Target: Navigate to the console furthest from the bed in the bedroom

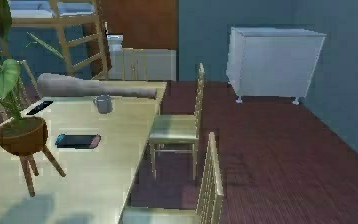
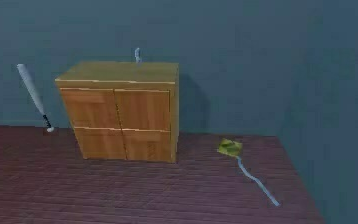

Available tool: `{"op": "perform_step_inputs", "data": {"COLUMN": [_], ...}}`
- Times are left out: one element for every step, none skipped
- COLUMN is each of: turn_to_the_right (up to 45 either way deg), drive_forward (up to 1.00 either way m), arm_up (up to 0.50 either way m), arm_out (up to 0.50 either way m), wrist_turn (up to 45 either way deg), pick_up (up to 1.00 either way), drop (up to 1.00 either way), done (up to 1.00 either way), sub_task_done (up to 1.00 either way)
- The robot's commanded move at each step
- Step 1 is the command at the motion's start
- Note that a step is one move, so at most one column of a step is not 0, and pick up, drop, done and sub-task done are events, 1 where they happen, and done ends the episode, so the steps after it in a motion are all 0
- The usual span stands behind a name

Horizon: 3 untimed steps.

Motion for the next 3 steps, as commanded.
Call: {"op": "perform_step_inputs", "data": {"turn_to_the_right": [45.0, 45.0, 45.0], "drive_forward": [0.0, 0.0, 0.0], "arm_up": [0.0, 0.0, 0.0], "arm_out": [0.0, 0.0, 0.0], "wrist_turn": [0.0, 0.0, 0.0], "pick_up": [0.0, 0.0, 0.0], "drop": [0.0, 0.0, 0.0], "done": [0.0, 0.0, 0.0], "sub_task_done": [0.0, 0.0, 0.0]}}
